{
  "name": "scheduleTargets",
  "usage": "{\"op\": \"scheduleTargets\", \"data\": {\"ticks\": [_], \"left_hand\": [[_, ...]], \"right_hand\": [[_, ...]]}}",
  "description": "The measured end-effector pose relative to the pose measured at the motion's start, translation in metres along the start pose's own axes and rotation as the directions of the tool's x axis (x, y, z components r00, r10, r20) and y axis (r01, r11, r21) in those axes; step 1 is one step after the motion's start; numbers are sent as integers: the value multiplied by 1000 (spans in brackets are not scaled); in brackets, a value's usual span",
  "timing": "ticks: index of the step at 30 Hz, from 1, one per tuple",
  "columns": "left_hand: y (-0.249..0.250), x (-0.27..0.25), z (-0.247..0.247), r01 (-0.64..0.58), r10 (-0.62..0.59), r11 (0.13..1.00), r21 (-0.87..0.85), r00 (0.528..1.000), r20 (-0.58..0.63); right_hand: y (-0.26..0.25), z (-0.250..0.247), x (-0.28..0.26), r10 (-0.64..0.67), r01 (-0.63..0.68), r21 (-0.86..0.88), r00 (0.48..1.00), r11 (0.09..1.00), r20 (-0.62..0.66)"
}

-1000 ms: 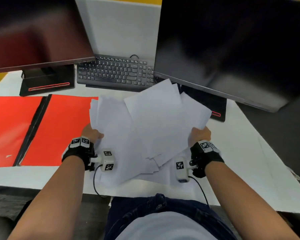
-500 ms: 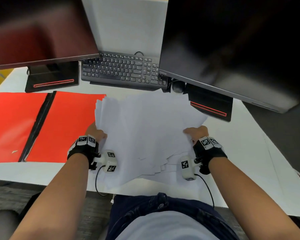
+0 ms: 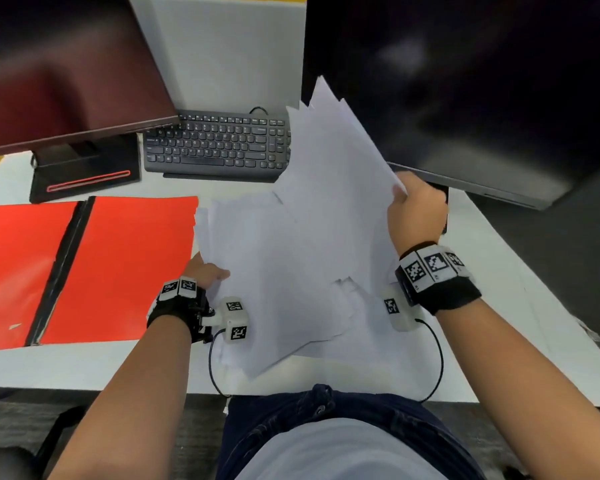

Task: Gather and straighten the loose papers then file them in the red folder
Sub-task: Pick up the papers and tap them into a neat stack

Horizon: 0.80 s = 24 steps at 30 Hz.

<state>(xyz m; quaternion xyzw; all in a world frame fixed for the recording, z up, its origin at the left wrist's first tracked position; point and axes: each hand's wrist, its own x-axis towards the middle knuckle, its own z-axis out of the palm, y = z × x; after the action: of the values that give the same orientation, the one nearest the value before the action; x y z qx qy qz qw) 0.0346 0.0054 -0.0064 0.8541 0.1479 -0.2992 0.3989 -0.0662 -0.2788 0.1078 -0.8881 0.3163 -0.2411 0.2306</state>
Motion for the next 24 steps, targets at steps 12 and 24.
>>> {"op": "scheduleTargets", "data": {"ticks": [12, 24], "left_hand": [[4, -16, 3, 186, -51, 795, -578, 969, 242], [8, -21, 1, 195, -8, 705, -682, 964, 267]], "right_hand": [[-3, -26, 41, 411, -345, 576, 912, 741, 19], [28, 52, 19, 489, -594, 556, 801, 582, 344]]}}
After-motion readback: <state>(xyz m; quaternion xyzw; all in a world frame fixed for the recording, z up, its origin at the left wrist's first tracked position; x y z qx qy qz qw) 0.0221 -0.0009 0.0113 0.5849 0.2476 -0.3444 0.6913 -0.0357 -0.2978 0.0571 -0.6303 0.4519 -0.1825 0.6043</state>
